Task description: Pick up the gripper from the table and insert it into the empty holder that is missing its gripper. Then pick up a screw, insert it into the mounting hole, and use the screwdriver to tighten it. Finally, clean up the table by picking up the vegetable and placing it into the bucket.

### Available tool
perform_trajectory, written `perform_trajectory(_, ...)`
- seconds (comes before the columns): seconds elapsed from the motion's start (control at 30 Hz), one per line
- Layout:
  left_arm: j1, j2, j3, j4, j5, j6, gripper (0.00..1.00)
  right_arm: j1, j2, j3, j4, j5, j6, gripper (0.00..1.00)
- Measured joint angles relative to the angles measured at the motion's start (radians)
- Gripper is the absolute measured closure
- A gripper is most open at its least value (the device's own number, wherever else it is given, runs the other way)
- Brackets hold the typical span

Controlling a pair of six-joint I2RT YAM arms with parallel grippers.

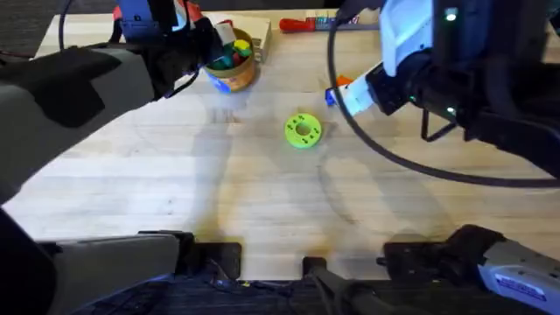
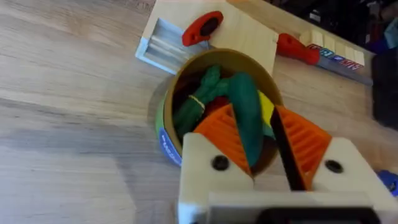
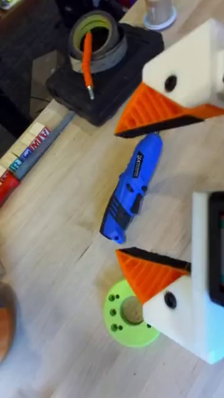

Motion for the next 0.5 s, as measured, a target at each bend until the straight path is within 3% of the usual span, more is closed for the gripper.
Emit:
perform_trajectory(0.03,0.000,0.000,0.000,0.002,0.000,0.000,0.590,0.000,-0.018,0.000,-0.009,0.000,0.022,0.010)
perform_trajectory(0.13,0.000,0.000,0.000,0.000,0.000,0.009,0.124,0.000,-0.074,0.004,-0.062,0.000,0.087,0.011)
perform_trajectory(0.17,0.000,-0.001,0.000,-0.005,0.001,0.019,0.042,0.000,-0.091,0.011,-0.092,0.000,0.106,0.011)
perform_trajectory(0.37,0.000,-0.071,0.002,-0.117,0.000,0.114,0.013,0.000,-0.158,0.132,-0.359,-0.001,0.189,0.010)
perform_trajectory(0.5,-0.003,-0.194,0.054,-0.327,-0.001,0.206,0.013,0.000,-0.189,0.248,-0.566,-0.001,0.255,0.009)
